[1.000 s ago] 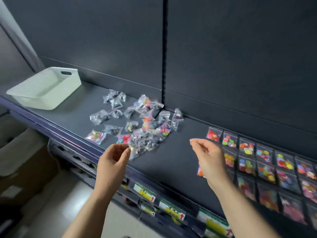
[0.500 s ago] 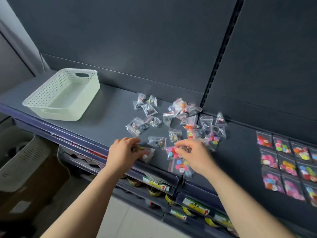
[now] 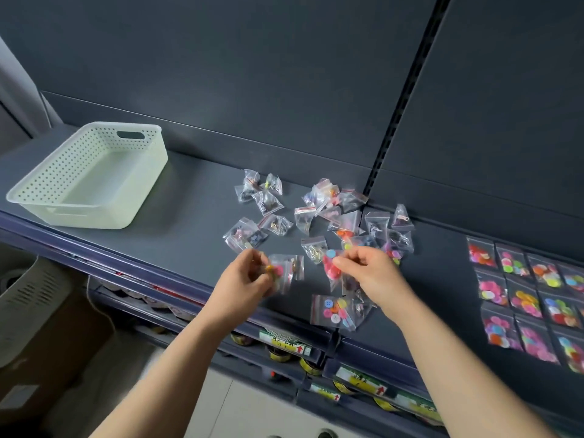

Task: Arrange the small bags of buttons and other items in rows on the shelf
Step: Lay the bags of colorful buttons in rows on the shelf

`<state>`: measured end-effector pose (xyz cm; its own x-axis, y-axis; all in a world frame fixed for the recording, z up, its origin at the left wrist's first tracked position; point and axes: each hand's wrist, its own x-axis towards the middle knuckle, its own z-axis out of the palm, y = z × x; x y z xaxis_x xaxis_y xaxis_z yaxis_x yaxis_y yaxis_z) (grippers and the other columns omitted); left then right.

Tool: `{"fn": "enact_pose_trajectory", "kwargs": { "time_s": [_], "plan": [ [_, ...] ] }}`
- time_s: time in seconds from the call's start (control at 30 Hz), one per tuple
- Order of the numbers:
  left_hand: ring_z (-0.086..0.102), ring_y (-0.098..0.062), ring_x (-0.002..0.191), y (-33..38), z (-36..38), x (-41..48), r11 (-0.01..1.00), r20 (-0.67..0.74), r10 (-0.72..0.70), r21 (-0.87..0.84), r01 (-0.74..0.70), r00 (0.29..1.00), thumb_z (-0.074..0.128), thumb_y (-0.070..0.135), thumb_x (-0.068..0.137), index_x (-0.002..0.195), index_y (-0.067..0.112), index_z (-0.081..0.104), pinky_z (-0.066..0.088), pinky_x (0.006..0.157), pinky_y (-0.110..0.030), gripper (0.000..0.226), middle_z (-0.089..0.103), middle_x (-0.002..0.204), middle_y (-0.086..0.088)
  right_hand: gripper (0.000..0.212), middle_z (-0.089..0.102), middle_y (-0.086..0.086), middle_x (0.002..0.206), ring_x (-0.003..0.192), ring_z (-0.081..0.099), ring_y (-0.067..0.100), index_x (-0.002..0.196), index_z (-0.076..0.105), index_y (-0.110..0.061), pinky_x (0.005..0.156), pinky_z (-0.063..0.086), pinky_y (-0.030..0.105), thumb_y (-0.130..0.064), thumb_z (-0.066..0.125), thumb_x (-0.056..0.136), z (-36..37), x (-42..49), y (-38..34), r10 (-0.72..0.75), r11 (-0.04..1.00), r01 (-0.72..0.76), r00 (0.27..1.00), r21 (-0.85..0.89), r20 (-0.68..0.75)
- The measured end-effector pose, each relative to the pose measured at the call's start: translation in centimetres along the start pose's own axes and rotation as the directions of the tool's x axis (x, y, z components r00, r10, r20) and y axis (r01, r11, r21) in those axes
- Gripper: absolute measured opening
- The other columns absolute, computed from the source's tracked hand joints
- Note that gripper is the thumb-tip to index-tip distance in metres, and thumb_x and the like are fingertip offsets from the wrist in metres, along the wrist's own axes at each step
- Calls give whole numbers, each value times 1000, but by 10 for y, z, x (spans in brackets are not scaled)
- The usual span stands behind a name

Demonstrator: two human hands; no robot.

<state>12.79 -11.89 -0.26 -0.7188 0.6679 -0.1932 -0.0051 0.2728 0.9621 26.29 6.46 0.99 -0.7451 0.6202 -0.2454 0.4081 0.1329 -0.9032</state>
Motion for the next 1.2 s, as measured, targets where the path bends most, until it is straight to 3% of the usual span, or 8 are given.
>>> {"fn": "enact_pose_trajectory", "kwargs": {
  "time_s": [0.1, 0.23, 0.5, 0.7, 0.83, 0.93, 1.1, 1.2],
  "plan": [
    [57, -9, 66, 5, 26, 4, 982, 127, 24, 183, -48, 992, 66, 18, 86, 99, 18, 59, 47, 67, -20, 15, 63, 73, 10, 14, 74, 7, 79, 74, 68, 19, 91, 65, -1, 80, 55, 38, -15, 65, 89, -20, -6, 7, 53, 985, -41, 997, 165, -64],
    [59, -4, 72, 6, 48, 15, 731, 277, 26, 650, -207, 961, 80, 37, 72, 99, 25, 67, 50, 67, -22, 32, 64, 79, 14, 15, 69, 11, 80, 68, 65, 15, 101, 55, 6, 67, 58, 27, -3, 61, 90, -39, -15, 18, 97, 959, -60, 988, 278, -122],
    [55, -13, 72, 6, 58, 27, 588, 319, 61, 754, -292, 946, 69, 29, 84, 91, 20, 69, 42, 63, -24, 12, 60, 77, 9, 17, 64, 0, 91, 70, 52, 10, 109, 61, -20, 69, 50, 24, -13, 53, 96, -59, -18, 36, 90, 988, -71, 986, 140, -138],
    [48, -4, 59, 7, 51, 33, 759, 260, 129, 595, -264, 957, 60, 21, 91, 84, 16, 61, 37, 56, -21, 9, 57, 69, 8, 10, 55, 0, 88, 74, 46, 13, 101, 61, -21, 70, 44, 26, -18, 53, 96, -78, -10, 40, 119, 989, -96, 968, 114, -219],
    [54, -7, 53, 21, 58, 42, 868, 77, 203, 447, -216, 976, 59, 16, 91, 84, 13, 59, 42, 53, -22, 7, 65, 67, 3, 21, 58, 6, 98, 82, 48, 17, 113, 58, -11, 83, 49, 44, -18, 58, 93, -85, 1, 42, 156, 987, -145, 957, 63, -245],
    [48, 2, 43, 32, 67, 49, 959, -27, 153, 246, -142, 988, 55, 11, 94, 92, 10, 57, 39, 50, -18, 3, 61, 61, 7, 29, 63, 11, 105, 83, 55, 20, 112, 60, -10, 77, 48, 36, -21, 68, 86, -89, 15, 47, 162, 985, -173, 948, -17, -274],
    [46, -1, 41, 52, 77, 52, 994, -15, 84, 64, -83, 996, 51, 27, 97, 102, 8, 60, 35, 41, -10, 21, 58, 78, -30, 26, 69, 10, 92, 85, 63, 31, 94, 68, -7, 77, 52, 41, -27, 75, 78, -86, 34, 51, 119, 945, -201, 946, -257, -303],
    [43, -8, 42, 58, 81, 50, 996, -21, 81, 46, -80, 996, 55, 28, 95, 98, 11, 62, 32, 38, -10, 19, 58, 78, -32, 14, 65, -3, 78, 76, 61, 21, 81, 69, -18, 65, 48, 31, -30, 76, 77, -88, 38, 51, 150, 931, -236, 944, -281, -294]
  ]
}}
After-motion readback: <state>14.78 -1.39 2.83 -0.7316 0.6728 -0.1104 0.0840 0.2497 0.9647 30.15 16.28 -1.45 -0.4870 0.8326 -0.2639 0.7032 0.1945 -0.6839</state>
